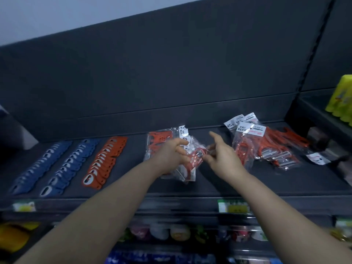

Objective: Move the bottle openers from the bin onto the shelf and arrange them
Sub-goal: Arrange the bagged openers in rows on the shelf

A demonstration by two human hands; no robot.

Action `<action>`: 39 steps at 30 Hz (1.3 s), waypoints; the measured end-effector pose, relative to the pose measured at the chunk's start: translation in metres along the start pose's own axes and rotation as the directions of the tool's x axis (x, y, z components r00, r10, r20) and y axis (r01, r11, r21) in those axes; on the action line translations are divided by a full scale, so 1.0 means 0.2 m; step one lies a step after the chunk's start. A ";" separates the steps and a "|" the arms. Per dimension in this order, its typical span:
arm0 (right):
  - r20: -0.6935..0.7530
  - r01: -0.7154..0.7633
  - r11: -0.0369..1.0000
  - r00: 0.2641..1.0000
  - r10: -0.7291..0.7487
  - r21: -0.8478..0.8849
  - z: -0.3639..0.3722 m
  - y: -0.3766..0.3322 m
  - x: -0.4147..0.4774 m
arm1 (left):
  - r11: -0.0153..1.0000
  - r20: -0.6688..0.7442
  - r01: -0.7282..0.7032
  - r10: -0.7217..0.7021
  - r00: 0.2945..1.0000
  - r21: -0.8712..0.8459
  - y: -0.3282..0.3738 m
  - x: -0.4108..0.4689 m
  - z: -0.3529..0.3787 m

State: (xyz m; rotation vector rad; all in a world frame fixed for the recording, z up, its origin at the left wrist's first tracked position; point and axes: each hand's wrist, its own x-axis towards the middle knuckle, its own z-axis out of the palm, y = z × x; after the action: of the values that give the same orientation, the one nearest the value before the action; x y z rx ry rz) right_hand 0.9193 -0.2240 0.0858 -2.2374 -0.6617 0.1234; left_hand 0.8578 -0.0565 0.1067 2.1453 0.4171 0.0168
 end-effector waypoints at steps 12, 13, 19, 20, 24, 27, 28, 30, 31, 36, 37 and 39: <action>0.175 0.160 0.796 0.982 -0.069 -0.584 0.30 -0.23 -0.11 | 0.874 0.080 -0.168 0.148 0.986 0.455 -0.33 -0.13 -0.27; 0.179 0.148 0.808 0.982 -0.053 -0.570 0.32 -0.23 -0.12 | 0.813 0.068 -0.173 0.163 0.984 0.555 -0.36 -0.14 -0.28; 0.247 0.169 0.828 0.968 -0.038 -0.535 0.39 -0.25 -0.11 | 0.769 -0.066 -0.105 0.188 0.980 0.630 -0.49 -0.17 -0.33; 0.262 0.145 0.839 0.965 -0.002 -0.525 0.41 -0.25 -0.10 | 0.794 -0.061 -0.094 0.163 0.985 0.601 -0.51 -0.17 -0.33; 0.299 -0.010 0.909 0.943 0.148 -0.417 0.47 -0.25 -0.08 | 0.849 0.079 -0.063 0.026 0.997 0.525 -0.53 -0.14 -0.35; 0.263 -0.011 0.906 0.955 0.135 -0.423 0.50 -0.25 -0.06 | 0.749 0.106 -0.111 0.055 0.993 0.654 -0.51 -0.11 -0.37; 0.240 -0.017 0.903 0.962 0.132 -0.429 0.52 -0.26 -0.05 | 0.728 0.110 -0.118 0.059 0.992 0.675 -0.50 -0.10 -0.37; 0.232 -0.034 0.889 0.960 0.156 -0.457 0.54 -0.27 -0.04 | 0.725 0.179 -0.151 0.039 0.983 0.672 -0.50 -0.08 -0.38; 0.247 -0.043 0.884 0.953 0.177 -0.466 0.55 -0.27 -0.04 | 0.726 0.230 -0.170 0.016 0.973 0.666 -0.50 -0.08 -0.38; 0.248 -0.062 0.884 0.949 0.196 -0.463 0.55 -0.28 -0.01 | 0.667 0.252 -0.189 0.001 0.968 0.721 -0.51 -0.04 -0.40; 0.224 -0.078 0.877 0.952 0.206 -0.474 0.55 -0.29 0.00 | 0.700 0.208 -0.179 0.044 0.977 0.692 -0.50 -0.02 -0.41; 0.208 -0.040 0.883 0.966 0.154 -0.467 0.55 -0.34 0.00 | 0.805 0.014 -0.138 0.159 0.987 0.577 -0.49 0.02 -0.44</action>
State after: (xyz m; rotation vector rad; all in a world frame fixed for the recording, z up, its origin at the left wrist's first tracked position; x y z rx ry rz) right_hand 0.8593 -0.1127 0.0576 -2.7467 -0.7677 0.3210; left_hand 0.8187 0.0649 0.0784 2.7845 0.2930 0.0182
